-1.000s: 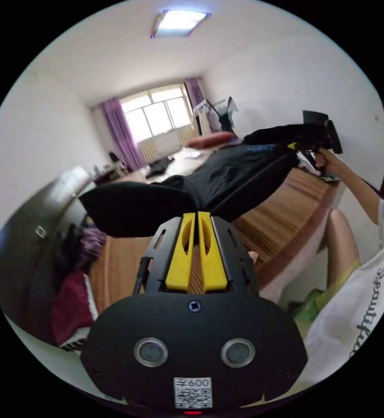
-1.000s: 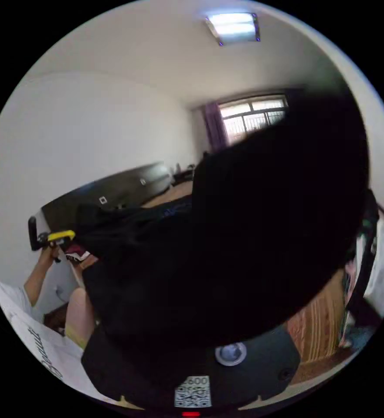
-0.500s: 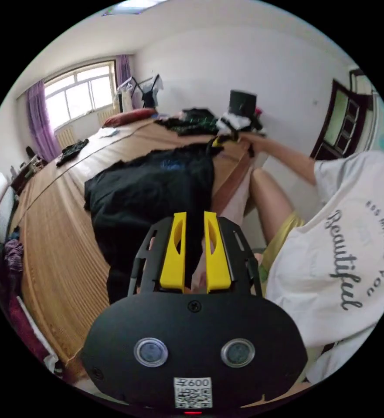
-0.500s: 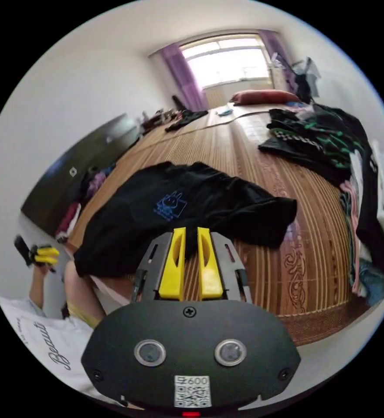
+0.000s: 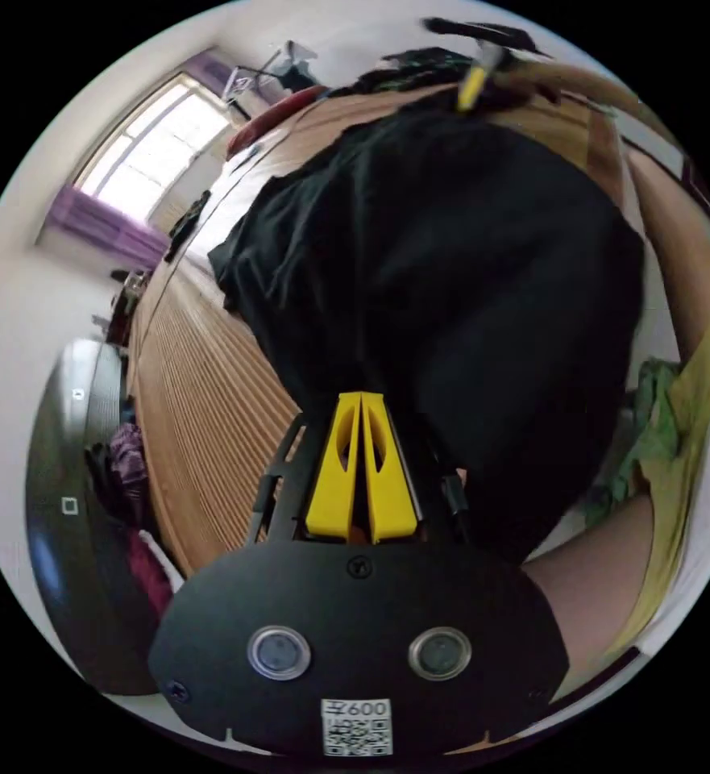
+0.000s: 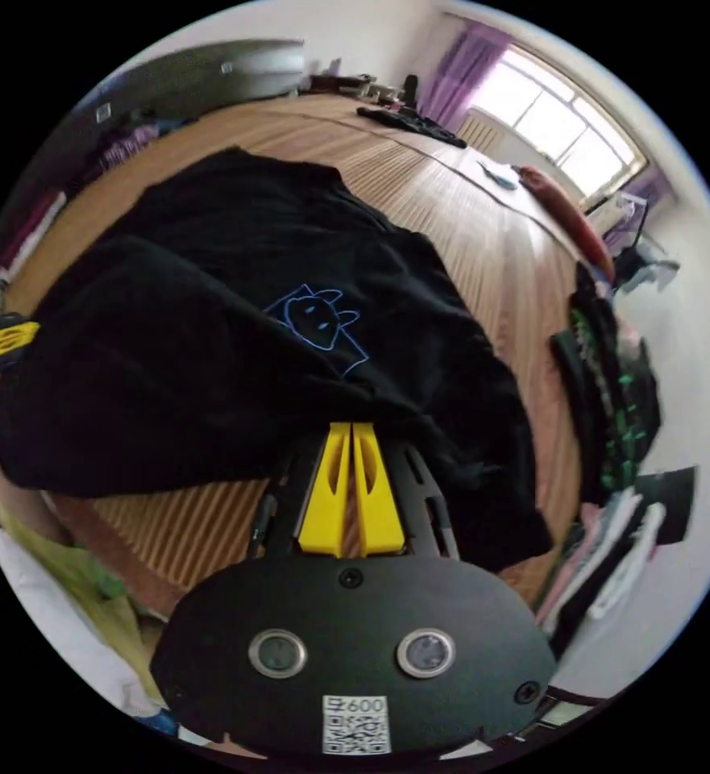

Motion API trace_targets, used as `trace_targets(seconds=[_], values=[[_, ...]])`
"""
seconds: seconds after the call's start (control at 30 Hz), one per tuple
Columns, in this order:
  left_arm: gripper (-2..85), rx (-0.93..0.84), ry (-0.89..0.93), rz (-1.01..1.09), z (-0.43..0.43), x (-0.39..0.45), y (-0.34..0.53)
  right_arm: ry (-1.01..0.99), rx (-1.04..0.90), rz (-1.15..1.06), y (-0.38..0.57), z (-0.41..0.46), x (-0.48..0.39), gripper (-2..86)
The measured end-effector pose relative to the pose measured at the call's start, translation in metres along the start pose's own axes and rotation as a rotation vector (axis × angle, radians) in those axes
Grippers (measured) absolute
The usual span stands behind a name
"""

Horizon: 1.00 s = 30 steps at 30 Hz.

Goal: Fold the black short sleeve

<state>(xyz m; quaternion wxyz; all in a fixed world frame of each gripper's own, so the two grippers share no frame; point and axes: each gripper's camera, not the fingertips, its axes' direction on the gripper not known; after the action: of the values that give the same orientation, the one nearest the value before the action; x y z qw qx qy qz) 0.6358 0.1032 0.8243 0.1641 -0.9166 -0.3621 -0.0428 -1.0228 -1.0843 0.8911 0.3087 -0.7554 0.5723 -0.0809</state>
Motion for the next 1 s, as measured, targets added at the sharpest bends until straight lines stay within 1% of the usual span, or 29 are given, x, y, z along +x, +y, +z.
trace_targets(seconds=[0.03,0.07,0.13,0.2,0.23,0.27,0.3,0.33,0.37,0.4,0.43,0.47,0.5,0.53,0.57,0.6,0.63,0.67,0.7,0.73,0.77,0.8,0.83,0.87,0.9,0.93,0.97,1.0], values=[[0.1,0.056,0.035,0.064,-0.022,0.022,-0.001,0.12,-0.045,-0.039,-0.016,0.014,-0.016,-0.8],[0.1,0.113,0.093,0.123,-0.041,0.043,-0.002,0.196,-0.074,-0.042,-0.029,0.025,-0.031,-0.8],[0.1,0.155,0.127,0.206,-0.062,0.068,-0.006,0.191,-0.035,-0.005,-0.039,0.028,-0.049,-0.8],[0.1,0.177,0.133,0.244,-0.073,0.079,-0.012,-0.019,0.125,-0.044,-0.03,0.007,-0.064,-0.8],[0.1,0.173,0.132,0.226,-0.074,0.075,-0.017,-0.19,0.258,-0.083,-0.015,-0.012,-0.065,-0.8],[0.1,0.173,0.136,0.16,-0.074,0.06,-0.023,-0.298,0.334,-0.038,0.001,-0.024,-0.056,-0.8],[0.1,0.18,0.134,0.112,-0.075,0.049,-0.025,-0.329,0.354,0.018,0.009,-0.028,-0.048,-0.8],[0.1,0.202,0.118,-0.009,-0.075,0.022,-0.027,-0.362,0.384,0.129,0.03,-0.034,-0.033,-0.8],[0.1,0.226,0.076,-0.157,-0.075,-0.008,-0.026,-0.366,0.387,0.173,0.054,-0.038,-0.025,-0.8],[0.1,0.239,0.055,-0.239,-0.074,-0.025,-0.025,-0.359,0.384,0.16,0.065,-0.041,-0.025,-0.8],[0.1,0.251,0.029,-0.392,-0.071,-0.055,-0.021,-0.347,0.382,0.085,0.09,-0.045,-0.032,-0.8],[0.1,0.237,0.061,-0.47,-0.061,-0.077,-0.023,-0.371,0.359,-0.027,0.113,-0.047,-0.044,-0.8],[0.1,0.224,0.114,-0.464,-0.054,-0.083,-0.028,-0.401,0.333,-0.094,0.124,-0.046,-0.051,-0.8],[0.1,0.18,0.272,-0.402,-0.034,-0.087,-0.042,-0.467,0.264,-0.2,0.144,-0.042,-0.066,-0.8],[0.1,0.077,0.451,-0.326,-0.006,-0.079,-0.063,-0.523,0.186,-0.281,0.16,-0.034,-0.082,-0.9],[0.2,0.035,0.478,-0.321,0.005,-0.073,-0.071,-0.531,0.157,-0.301,0.168,-0.031,-0.09,-0.8],[0.2,0.129,0.407,-0.333,0.0,-0.064,-0.077,-0.488,0.207,-0.276,0.182,-0.034,-0.098,-0.8],[0.3,0.143,0.316,-0.278,-0.004,-0.05,-0.091,-0.446,0.233,-0.281,0.192,-0.039,-0.104,-0.8],[0.3,0.133,0.263,-0.24,-0.006,-0.043,-0.099,-0.436,0.246,-0.284,0.195,-0.041,-0.106,-0.8],[0.4,0.09,0.119,-0.161,-0.007,-0.03,-0.119,-0.479,0.309,-0.256,0.195,-0.046,-0.104,-0.8],[0.4,0.008,-0.068,-0.102,0.004,-0.019,-0.141,-0.569,0.368,-0.191,0.189,-0.049,-0.097,-0.8],[0.4,-0.034,-0.158,-0.073,0.014,-0.016,-0.151,-0.614,0.39,-0.159,0.183,-0.049,-0.094,-0.8],[0.5,-0.114,-0.322,-0.038,0.038,-0.015,-0.168,-0.683,0.417,-0.098,0.166,-0.049,-0.086,-0.8],[0.5,-0.19,-0.414,-0.05,0.059,-0.029,-0.18,-0.706,0.418,-0.013,0.148,-0.048,-0.079,-0.8],[0.5,-0.232,-0.417,-0.082,0.066,-0.042,-0.184,-0.696,0.416,0.04,0.141,-0.048,-0.075,-0.8],[0.6,-0.296,-0.346,-0.239,0.069,-0.08,-0.185,-0.619,0.419,0.159,0.134,-0.054,-0.068,-0.8],[0.5,-0.279,-0.259,-0.507,0.056,-0.126,-0.169,-0.447,0.417,0.256,0.135,-0.067,-0.065,-0.8],[0.5,-0.229,-0.231,-0.637,0.045,-0.145,-0.155,-0.34,0.422,0.272,0.137,-0.075,-0.066,-0.8]])
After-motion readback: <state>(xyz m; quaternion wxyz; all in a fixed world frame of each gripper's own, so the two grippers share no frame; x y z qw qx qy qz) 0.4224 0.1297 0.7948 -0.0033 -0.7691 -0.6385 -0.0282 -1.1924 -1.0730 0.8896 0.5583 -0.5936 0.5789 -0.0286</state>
